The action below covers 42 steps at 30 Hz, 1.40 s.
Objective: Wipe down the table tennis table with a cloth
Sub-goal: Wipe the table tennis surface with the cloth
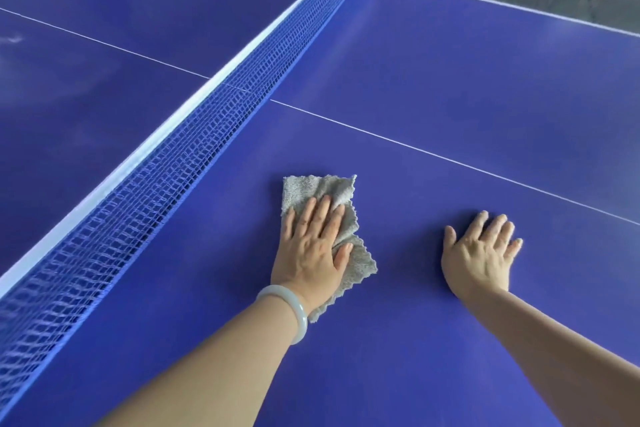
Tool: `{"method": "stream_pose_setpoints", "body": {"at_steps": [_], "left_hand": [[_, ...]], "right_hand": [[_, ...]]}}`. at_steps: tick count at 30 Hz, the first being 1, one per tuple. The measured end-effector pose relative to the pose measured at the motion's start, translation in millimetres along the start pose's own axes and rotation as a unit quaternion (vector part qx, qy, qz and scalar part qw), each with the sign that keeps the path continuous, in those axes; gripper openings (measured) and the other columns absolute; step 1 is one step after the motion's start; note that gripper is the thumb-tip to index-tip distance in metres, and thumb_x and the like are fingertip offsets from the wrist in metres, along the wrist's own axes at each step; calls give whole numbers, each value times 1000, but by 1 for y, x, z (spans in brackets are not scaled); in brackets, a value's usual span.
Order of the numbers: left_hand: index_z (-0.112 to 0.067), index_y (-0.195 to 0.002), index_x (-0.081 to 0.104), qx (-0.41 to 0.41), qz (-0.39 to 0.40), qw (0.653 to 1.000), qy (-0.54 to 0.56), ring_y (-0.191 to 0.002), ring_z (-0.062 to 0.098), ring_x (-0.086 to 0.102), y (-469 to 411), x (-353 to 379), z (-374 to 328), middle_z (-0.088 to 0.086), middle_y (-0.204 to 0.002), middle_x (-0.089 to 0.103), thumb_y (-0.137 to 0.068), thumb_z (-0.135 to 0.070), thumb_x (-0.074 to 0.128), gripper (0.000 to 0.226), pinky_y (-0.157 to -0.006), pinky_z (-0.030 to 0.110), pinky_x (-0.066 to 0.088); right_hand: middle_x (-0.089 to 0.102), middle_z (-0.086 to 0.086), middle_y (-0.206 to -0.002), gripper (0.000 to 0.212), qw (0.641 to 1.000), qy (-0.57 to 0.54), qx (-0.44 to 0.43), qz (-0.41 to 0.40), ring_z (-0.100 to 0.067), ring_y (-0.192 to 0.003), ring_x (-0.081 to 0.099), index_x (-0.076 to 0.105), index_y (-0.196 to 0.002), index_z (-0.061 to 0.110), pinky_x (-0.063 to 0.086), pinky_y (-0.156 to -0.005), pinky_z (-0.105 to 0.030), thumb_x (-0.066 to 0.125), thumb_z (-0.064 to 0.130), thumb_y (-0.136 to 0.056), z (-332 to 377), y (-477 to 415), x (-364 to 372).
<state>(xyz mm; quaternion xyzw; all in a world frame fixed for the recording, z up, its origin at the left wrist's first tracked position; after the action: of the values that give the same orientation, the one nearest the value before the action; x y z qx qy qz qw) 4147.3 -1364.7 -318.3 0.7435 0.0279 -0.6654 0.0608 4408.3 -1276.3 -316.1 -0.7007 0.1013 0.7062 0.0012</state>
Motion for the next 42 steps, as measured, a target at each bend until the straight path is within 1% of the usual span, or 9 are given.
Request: {"method": "stream_pose_setpoints", "body": {"at_steps": [2,5,11,17,25,29,35,39,42], "left_hand": [[-30,-157,6,2,-3,1000,-4,-151,17,-6,0,2,0,-5,-165,-2,-98,-55,8,65,-121,48,0],[-29,-157,5,3,-3,1000,-2,-151,20,-8,0,1,1,-3,-165,-4,-99,-54,12,63,-121,49,-2],[-27,-157,11,48,9,999,4,-151,32,-2,-4,2,-7,1,-165,3,-100,-49,15,61,-119,58,1],[-29,-157,1,171,28,985,-21,-151,22,-11,-77,-2,3,-6,-165,-3,-103,-48,15,59,-120,53,-4],[-32,-156,12,-16,5,1000,-3,-151,25,-2,-193,-21,116,-9,-165,2,-102,-49,17,56,-117,63,-3],[-33,-155,14,-63,2,998,22,-151,30,-4,-166,-21,96,-9,-165,3,-102,-43,20,54,-115,67,-4],[-29,-156,18,154,16,988,-7,-151,28,3,-98,-15,49,-7,-164,12,-103,-44,19,55,-120,56,0],[-25,-157,12,3,2,1000,-29,-152,24,4,-139,-30,159,-3,-165,10,-106,-37,16,52,-122,49,2],[-21,-156,16,-76,-14,997,-12,-151,26,6,-137,-32,183,1,-165,11,-106,-33,17,51,-122,48,3]], "right_hand": [[-1,-17,-166,69,993,58,-99,-34,-30,-153,-8,3,-157,2,-9,-123,-48,22,44,-105,30,6,-8],[-2,-9,-167,65,980,-4,-199,-33,-22,-154,-9,6,-158,5,-13,-123,-39,26,38,-106,90,21,-8],[2,1,-167,60,988,-134,-66,-43,-13,-153,-6,10,-159,13,-9,-124,-36,23,35,-105,118,24,3],[3,4,-167,64,991,-110,-58,-48,-11,-153,-6,11,-159,15,-11,-123,-33,25,42,-103,114,22,3],[4,5,-167,65,993,-91,-43,-55,-10,-153,-7,12,-158,17,-12,-123,-32,25,45,-101,112,23,6],[5,4,-167,65,994,-91,-45,-51,-11,-153,-6,13,-158,16,-11,-123,-33,26,44,-101,114,23,5],[8,2,-167,64,993,-103,-45,-48,-12,-153,-2,18,-158,14,-8,-124,-34,30,42,-102,116,25,1],[8,2,-167,64,993,-102,-46,-48,-12,-153,-2,17,-158,14,-9,-124,-34,29,42,-101,115,25,2],[7,2,-167,65,993,-102,-42,-45,-12,-153,-4,16,-158,14,-9,-123,-34,28,43,-100,114,25,5]]}}
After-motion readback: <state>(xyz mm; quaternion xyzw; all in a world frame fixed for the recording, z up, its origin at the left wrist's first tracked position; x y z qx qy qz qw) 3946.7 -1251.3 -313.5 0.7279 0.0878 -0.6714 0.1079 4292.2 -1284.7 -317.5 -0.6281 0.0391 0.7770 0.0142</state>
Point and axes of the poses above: each hand's wrist, its own y-axis away from the middle knuckle, its own x-axis out of the palm, z = x × y, the point moved 10 cm from there along -y, towards the middle knuckle
